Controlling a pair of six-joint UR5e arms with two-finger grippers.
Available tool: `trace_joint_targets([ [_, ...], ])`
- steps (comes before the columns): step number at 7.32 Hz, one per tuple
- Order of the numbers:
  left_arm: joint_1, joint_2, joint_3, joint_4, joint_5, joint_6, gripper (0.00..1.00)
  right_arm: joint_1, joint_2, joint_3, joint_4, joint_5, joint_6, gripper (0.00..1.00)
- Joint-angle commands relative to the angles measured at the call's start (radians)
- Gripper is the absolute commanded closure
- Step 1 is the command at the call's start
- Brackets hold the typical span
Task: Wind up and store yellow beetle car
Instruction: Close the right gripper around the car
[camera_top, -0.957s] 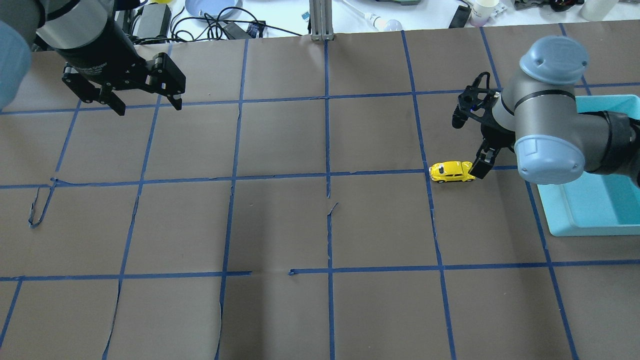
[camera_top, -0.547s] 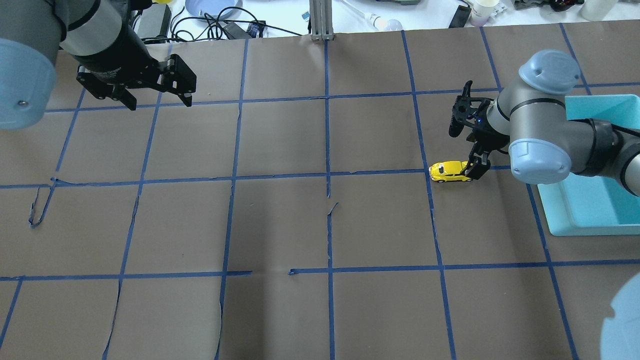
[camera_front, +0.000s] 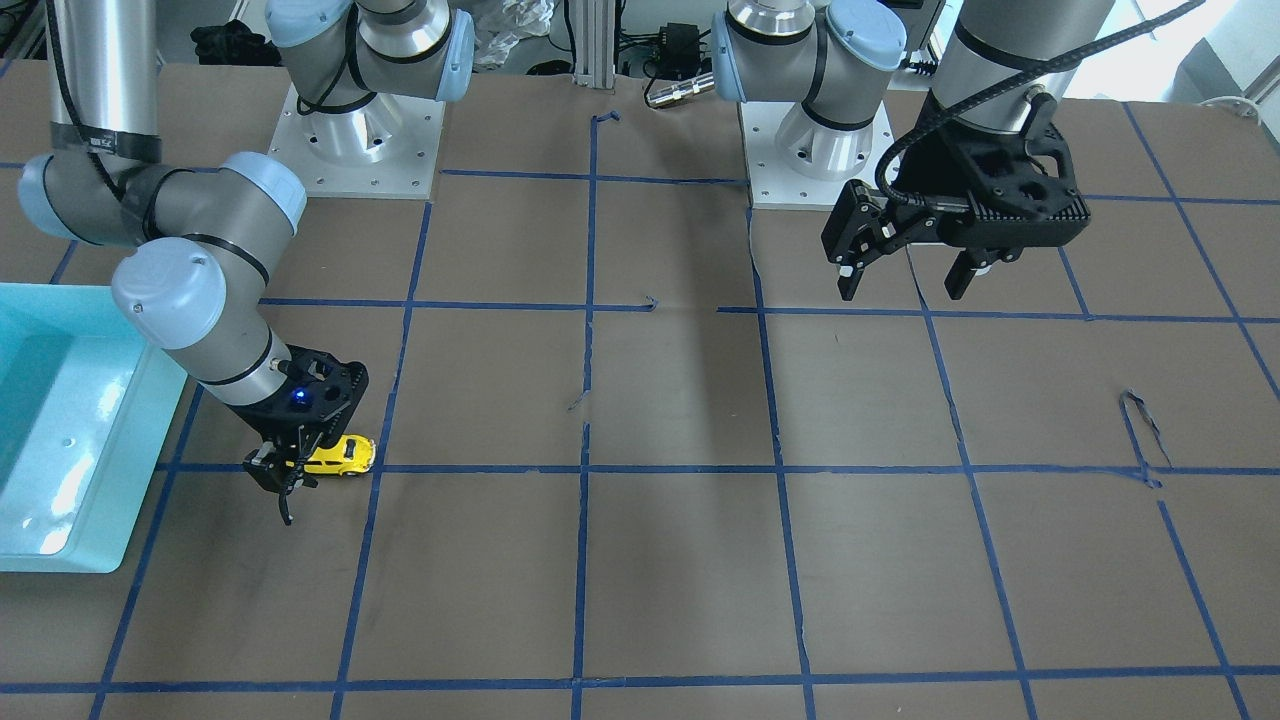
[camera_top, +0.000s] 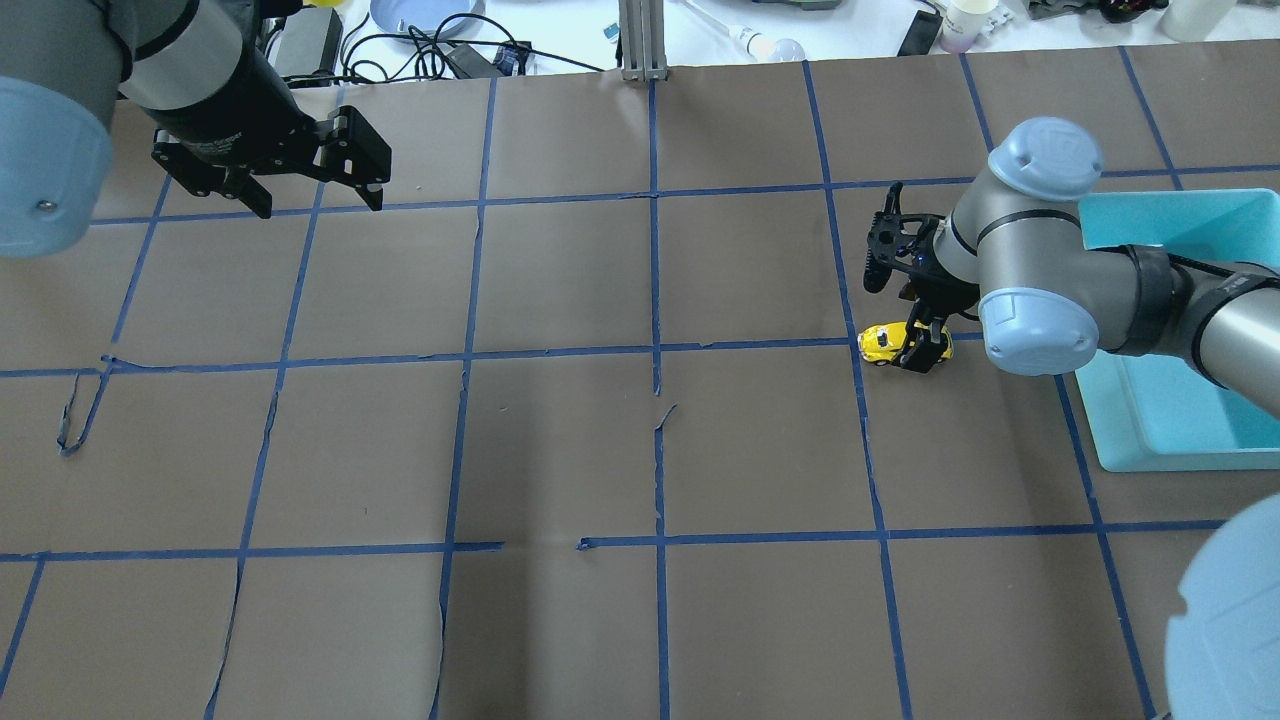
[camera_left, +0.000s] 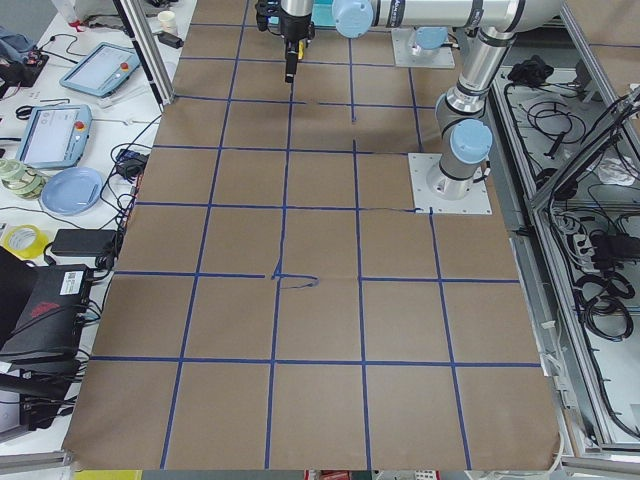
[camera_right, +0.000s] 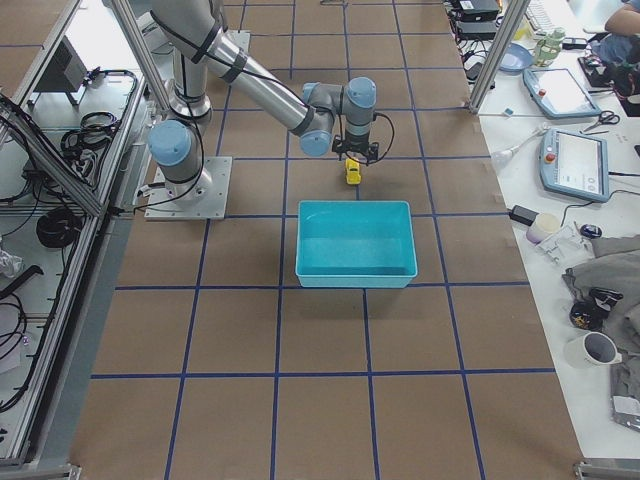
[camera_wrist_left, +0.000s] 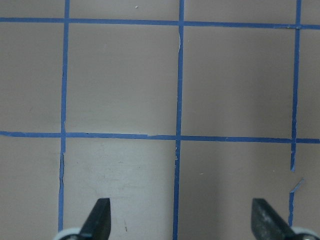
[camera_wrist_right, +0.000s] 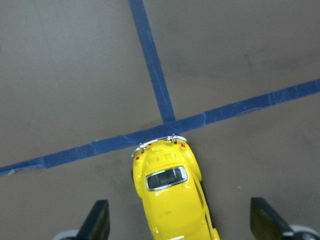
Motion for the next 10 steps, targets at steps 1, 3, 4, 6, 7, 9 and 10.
trace_joint_targets([
  [1, 0.000, 0.000, -0.002, 0.001, -0.001, 0.000, 0.00, 0.002, 0.030, -0.008, -0.001, -0.002, -0.026, 0.00],
  [3, -0.001, 0.000, -0.001, 0.001, -0.001, 0.002, 0.00, 0.002, 0.051, -0.020, -0.001, -0.065, -0.030, 0.41],
  [4, -0.001, 0.002, -0.004, 0.003, -0.001, 0.002, 0.00, 0.002, 0.051, -0.026, 0.003, -0.066, -0.026, 0.90],
  [6, -0.001, -0.003, -0.004, 0.024, -0.001, 0.000, 0.00, 0.002, 0.045, -0.038, 0.010, -0.068, -0.027, 1.00],
  [7, -0.001, -0.003, -0.002, 0.024, -0.001, 0.002, 0.00, 0.002, 0.042, -0.057, 0.016, -0.068, -0.035, 1.00],
  [9, -0.003, -0.003, -0.002, 0.024, -0.001, 0.002, 0.00, -0.001, -0.010, -0.203, 0.202, -0.106, -0.035, 1.00],
  [10, -0.003, -0.003, -0.002, 0.024, -0.001, 0.002, 0.00, -0.001, -0.039, -0.330, 0.378, -0.146, -0.032, 1.00],
])
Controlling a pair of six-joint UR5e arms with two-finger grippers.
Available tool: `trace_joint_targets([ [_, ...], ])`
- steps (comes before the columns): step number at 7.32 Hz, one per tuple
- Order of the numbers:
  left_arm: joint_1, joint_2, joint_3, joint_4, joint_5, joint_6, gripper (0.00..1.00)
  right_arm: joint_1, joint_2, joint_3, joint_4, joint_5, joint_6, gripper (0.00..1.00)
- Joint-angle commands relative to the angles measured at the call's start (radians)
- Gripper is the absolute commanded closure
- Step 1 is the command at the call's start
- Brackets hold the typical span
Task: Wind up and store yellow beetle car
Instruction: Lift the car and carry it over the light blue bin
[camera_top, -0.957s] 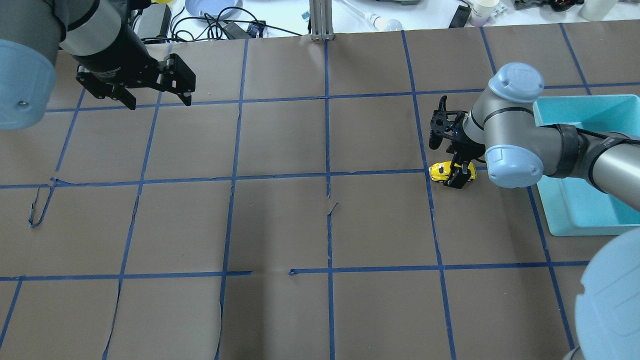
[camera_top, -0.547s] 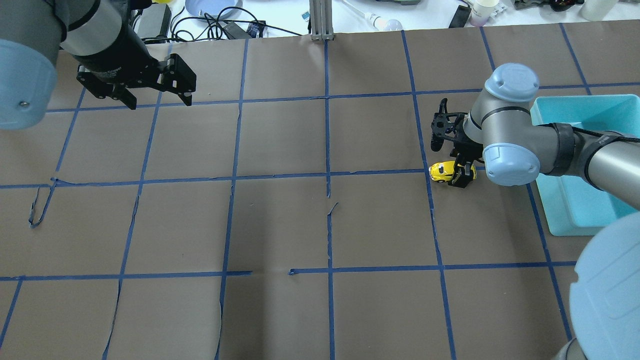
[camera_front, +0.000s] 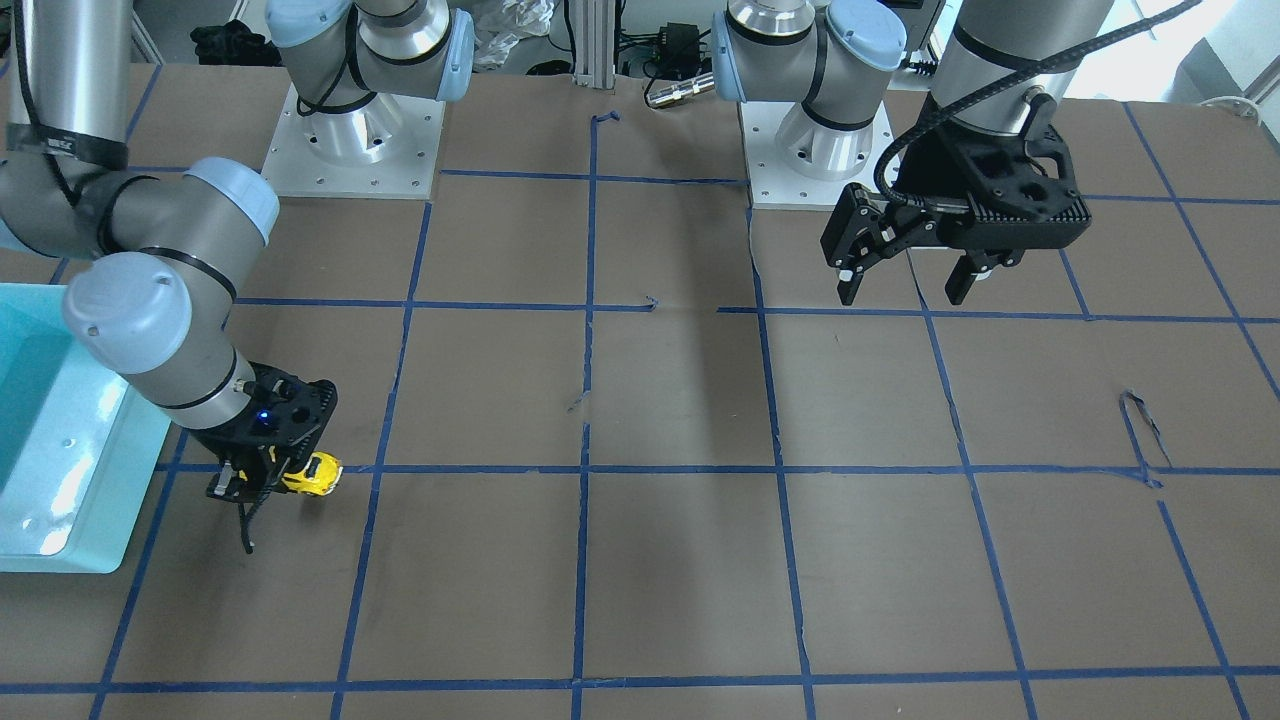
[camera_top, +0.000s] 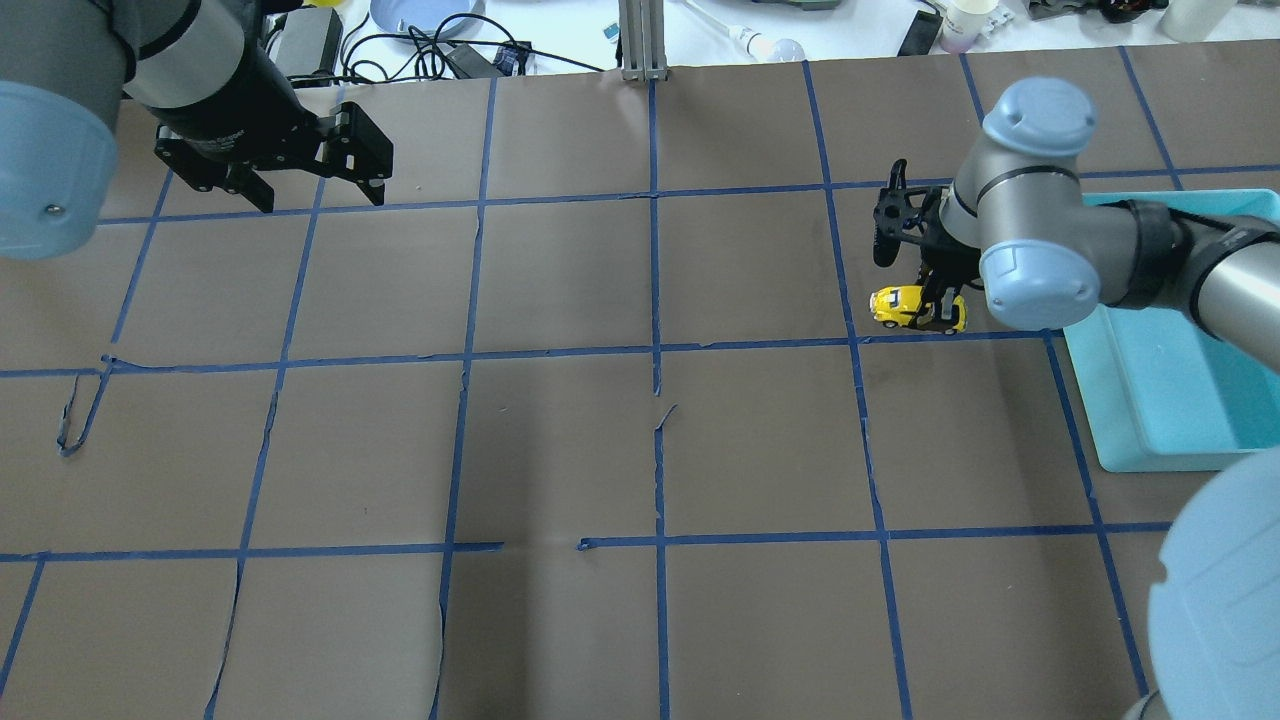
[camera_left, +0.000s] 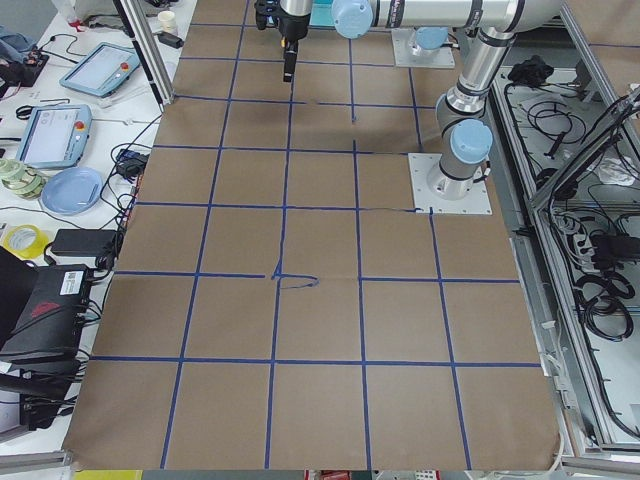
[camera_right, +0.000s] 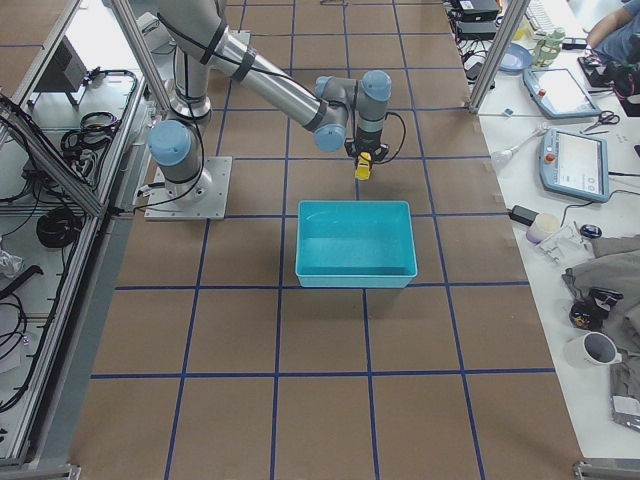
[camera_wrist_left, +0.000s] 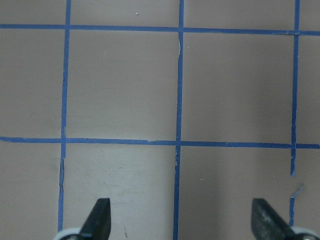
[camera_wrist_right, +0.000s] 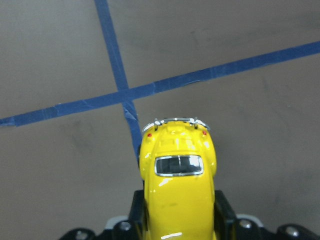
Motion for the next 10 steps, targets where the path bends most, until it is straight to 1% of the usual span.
trace_joint_targets([
  [1, 0.000, 0.000, 0.000, 0.000, 0.000, 0.000, 0.00, -0.013, -0.044, -0.241, 0.341, -0.066, 0.001, 1.00],
  [2, 0.000, -0.002, -0.001, 0.000, 0.000, 0.000, 0.00, -0.042, -0.048, -0.301, 0.397, -0.069, 0.002, 1.00],
  [3, 0.000, -0.002, 0.000, 0.000, 0.000, 0.000, 0.00, -0.106, -0.050, -0.314, 0.414, -0.093, -0.004, 1.00],
  [4, 0.000, 0.000, 0.000, 0.000, 0.000, 0.000, 0.00, -0.186, -0.050, -0.311, 0.418, -0.086, -0.123, 1.00],
  [5, 0.000, 0.000, 0.000, 0.000, 0.000, 0.000, 0.00, -0.238, -0.050, -0.305, 0.404, -0.084, -0.318, 1.00],
  [6, 0.000, -0.003, 0.000, 0.006, 0.000, 0.000, 0.00, -0.275, -0.047, -0.291, 0.401, -0.086, -0.445, 1.00],
  [7, 0.000, -0.002, -0.001, 0.009, -0.002, 0.000, 0.00, -0.345, -0.039, -0.255, 0.399, -0.081, -0.543, 1.00],
  [8, 0.000, -0.002, -0.001, 0.011, 0.000, -0.001, 0.00, -0.410, -0.035, -0.201, 0.351, -0.055, -0.605, 1.00],
  [9, 0.000, -0.003, 0.000, 0.011, 0.000, 0.000, 0.00, -0.418, -0.031, -0.135, 0.277, -0.058, -0.608, 1.00],
  [10, 0.000, -0.003, -0.001, 0.011, 0.000, 0.000, 0.00, -0.424, -0.018, -0.066, 0.172, -0.069, -0.624, 1.00],
])
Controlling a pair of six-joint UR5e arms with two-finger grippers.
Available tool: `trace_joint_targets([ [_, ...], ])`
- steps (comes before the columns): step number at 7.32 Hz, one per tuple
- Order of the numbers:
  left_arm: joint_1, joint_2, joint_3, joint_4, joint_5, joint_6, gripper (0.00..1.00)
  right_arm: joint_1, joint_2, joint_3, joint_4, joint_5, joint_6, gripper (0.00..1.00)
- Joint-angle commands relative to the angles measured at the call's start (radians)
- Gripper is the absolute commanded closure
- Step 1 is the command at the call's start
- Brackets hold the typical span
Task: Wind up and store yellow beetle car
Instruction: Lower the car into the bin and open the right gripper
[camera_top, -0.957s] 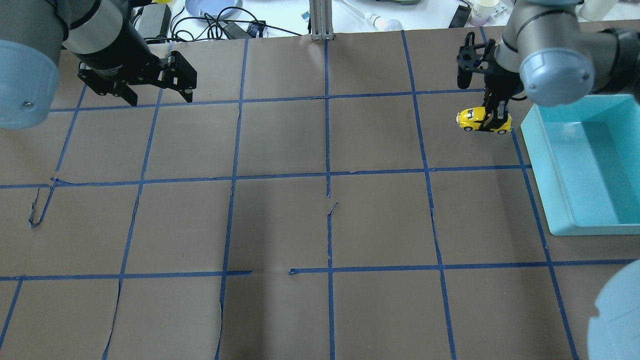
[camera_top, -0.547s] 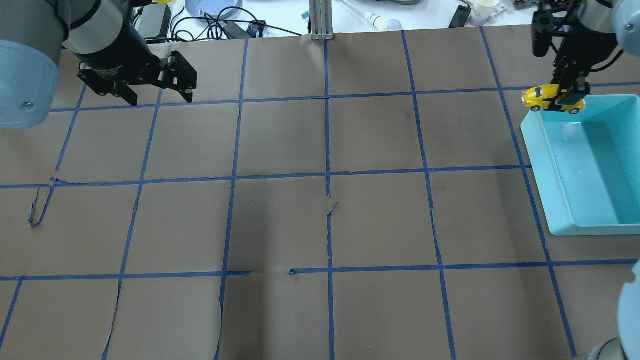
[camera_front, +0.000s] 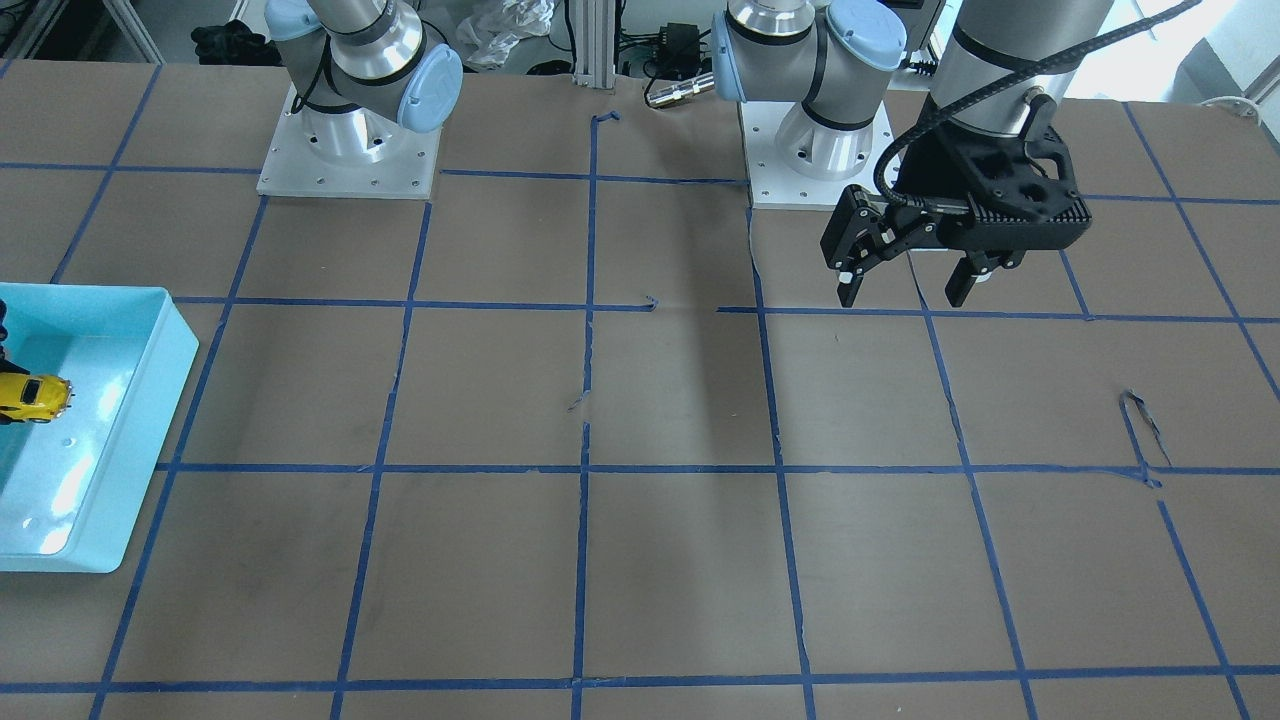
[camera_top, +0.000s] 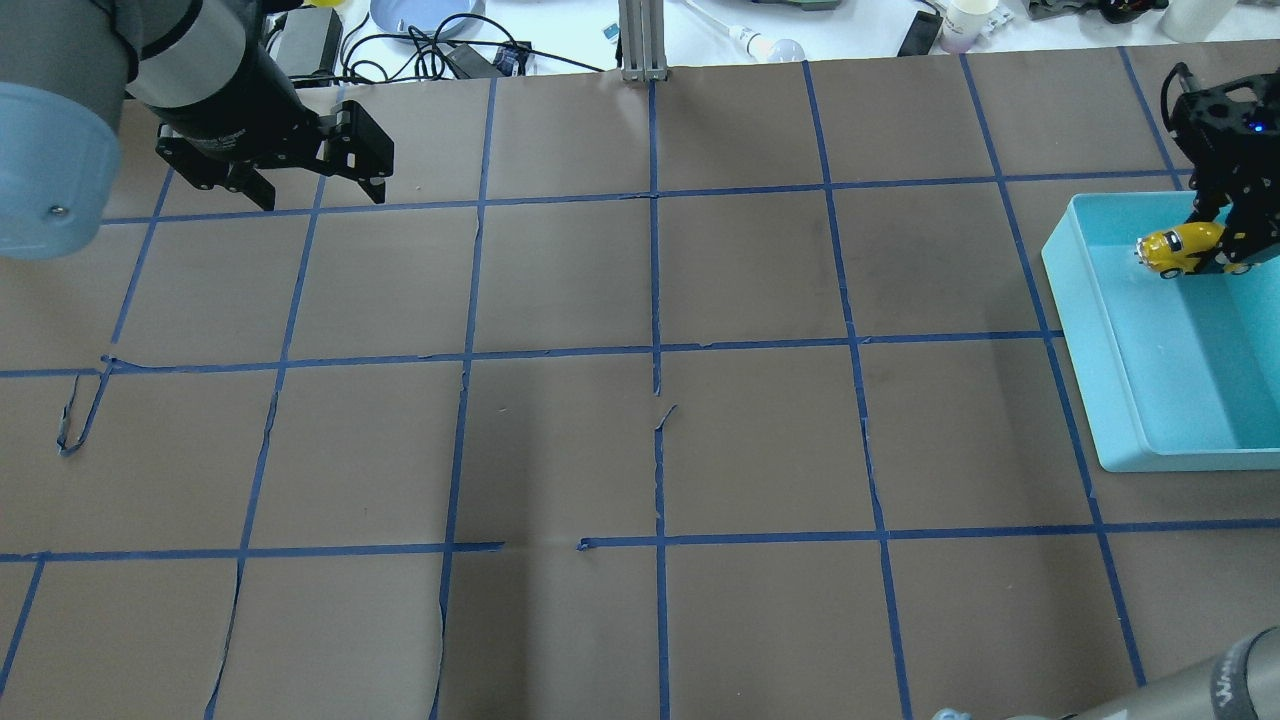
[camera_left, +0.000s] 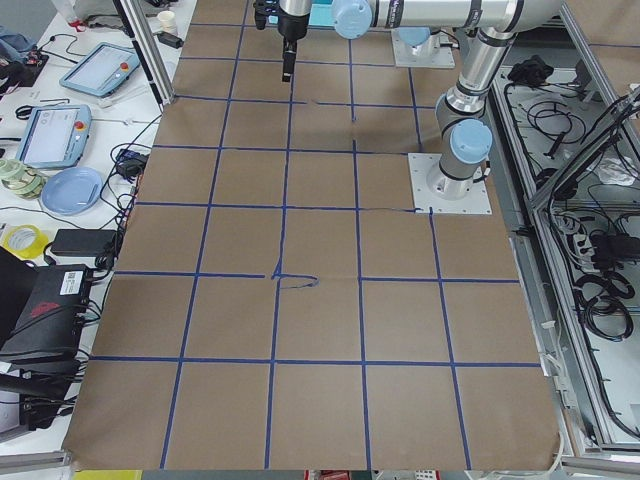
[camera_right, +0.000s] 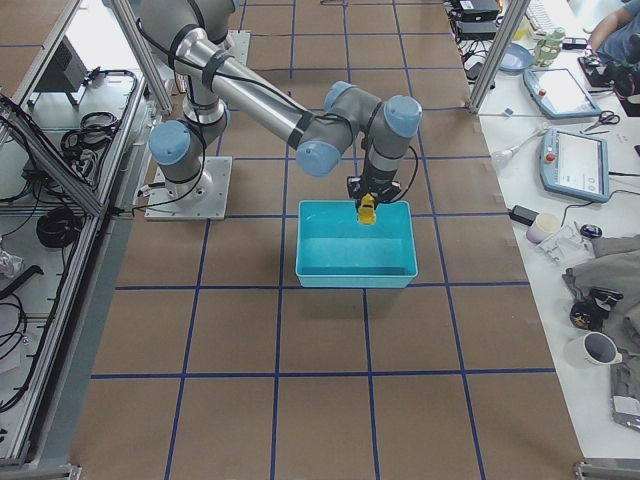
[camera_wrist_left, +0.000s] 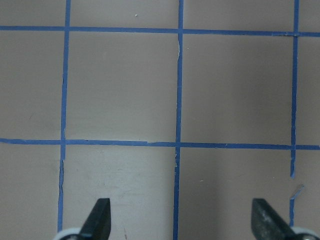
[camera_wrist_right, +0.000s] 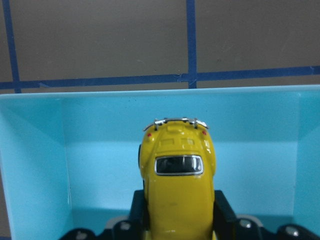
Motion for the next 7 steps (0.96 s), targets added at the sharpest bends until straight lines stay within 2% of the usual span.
trace_joint_targets([
  [1, 0.000, 0.000, -0.001, 0.000, 0.000, 0.000, 0.00, -0.021, 0.026, 0.140, -0.164, -0.007, -0.035, 1.00],
  [3, 0.000, 0.001, -0.001, 0.002, -0.001, 0.000, 0.00, -0.024, 0.049, 0.153, -0.229, -0.051, -0.034, 1.00],
  [6, -0.002, 0.001, -0.001, 0.002, -0.001, 0.000, 0.00, -0.058, 0.097, 0.161, -0.230, -0.049, -0.040, 1.00],
  [7, -0.002, 0.001, -0.001, 0.002, 0.000, 0.000, 0.00, -0.058, 0.096, 0.167, -0.226, -0.044, -0.037, 0.28],
])
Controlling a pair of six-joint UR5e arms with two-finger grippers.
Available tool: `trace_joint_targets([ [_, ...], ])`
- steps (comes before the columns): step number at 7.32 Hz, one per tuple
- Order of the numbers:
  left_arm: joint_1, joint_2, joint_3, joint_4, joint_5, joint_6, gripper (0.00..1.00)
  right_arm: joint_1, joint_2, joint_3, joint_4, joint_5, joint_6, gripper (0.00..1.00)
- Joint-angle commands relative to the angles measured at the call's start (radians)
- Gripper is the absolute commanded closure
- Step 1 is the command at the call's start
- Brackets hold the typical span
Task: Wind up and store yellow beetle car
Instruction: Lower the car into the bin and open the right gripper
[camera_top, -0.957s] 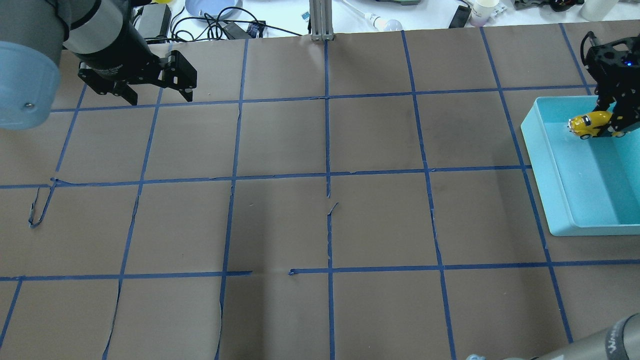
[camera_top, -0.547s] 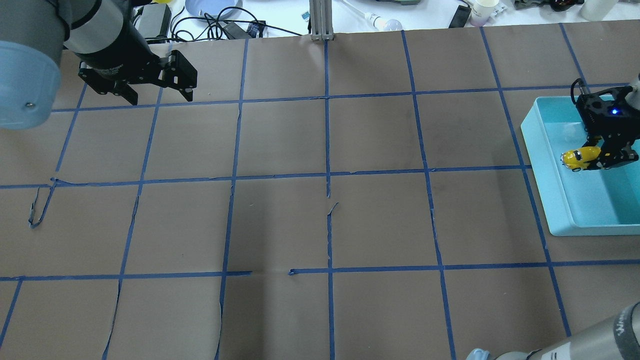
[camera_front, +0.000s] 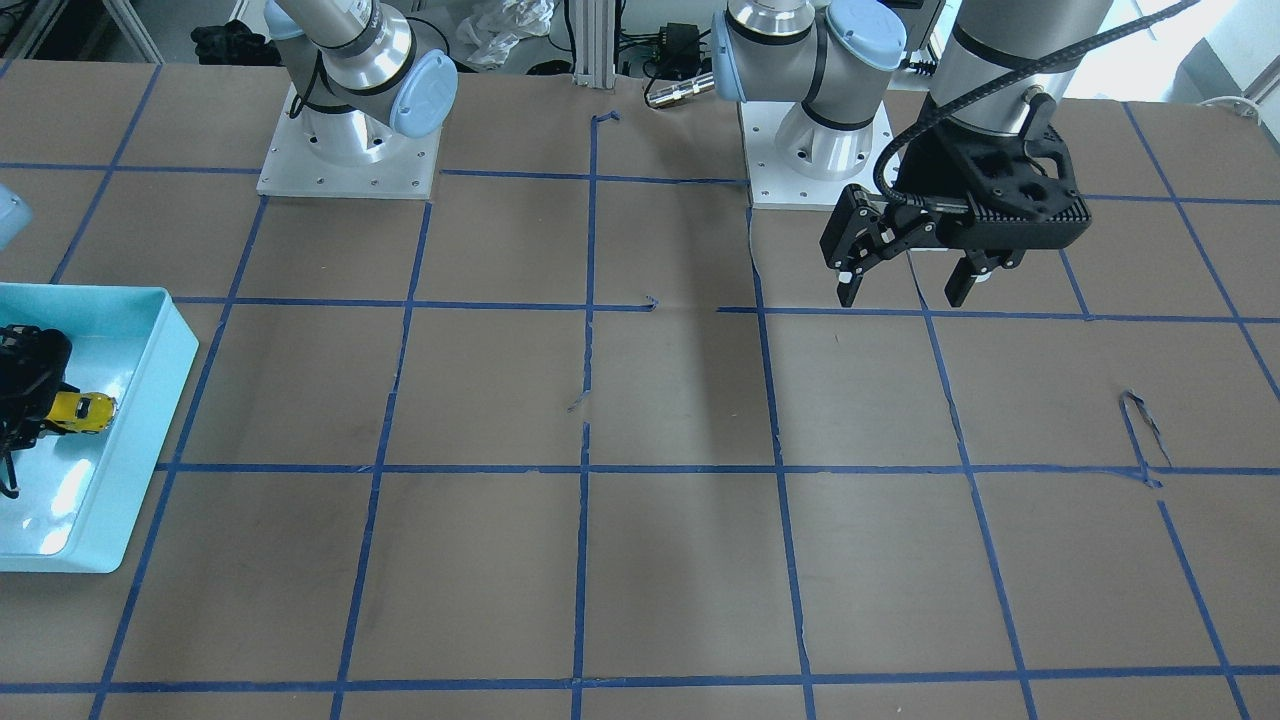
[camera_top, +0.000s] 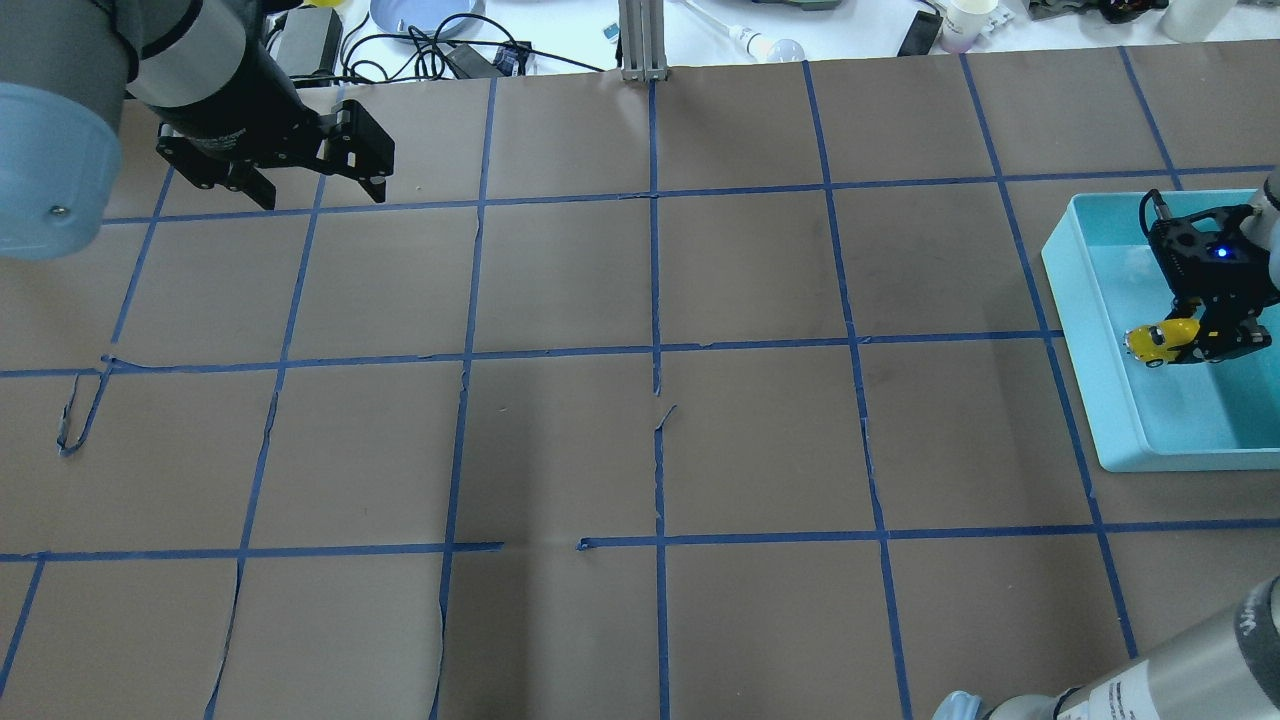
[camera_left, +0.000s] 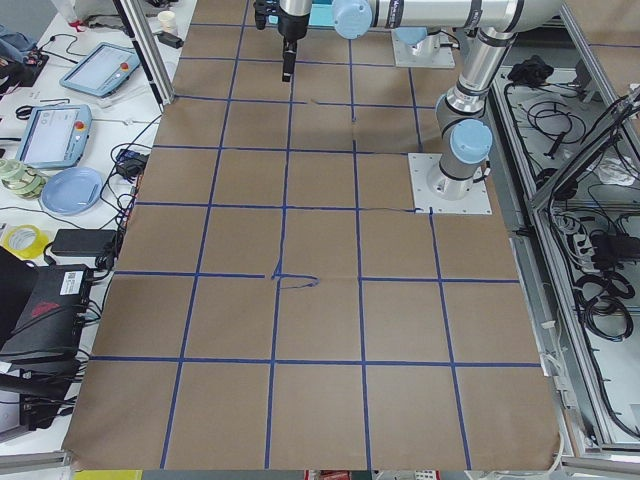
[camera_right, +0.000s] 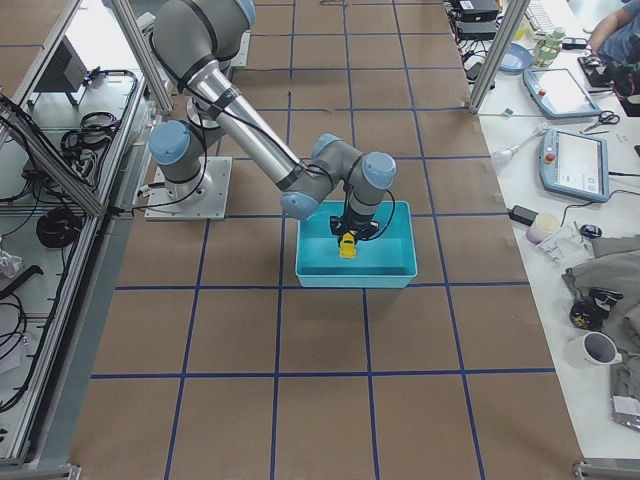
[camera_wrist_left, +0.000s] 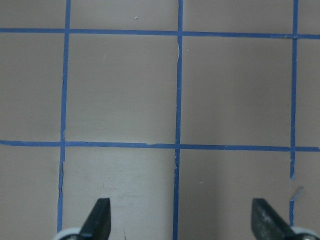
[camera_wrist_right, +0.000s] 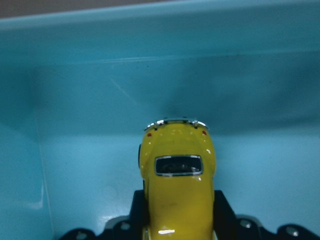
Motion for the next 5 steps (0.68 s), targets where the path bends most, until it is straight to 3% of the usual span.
trace_joint_targets([
  [1, -0.001, 0.000, 0.000, 0.000, 0.000, 0.000, 0.00, -0.002, -0.005, 0.007, 0.002, 0.010, 0.005, 0.00],
  [3, -0.001, 0.002, -0.002, 0.000, 0.000, 0.000, 0.00, 0.000, -0.051, -0.004, 0.019, 0.010, 0.042, 0.00],
  [5, -0.001, 0.002, -0.002, 0.000, 0.000, 0.000, 0.00, 0.012, -0.184, -0.006, 0.028, 0.025, 0.245, 0.00],
])
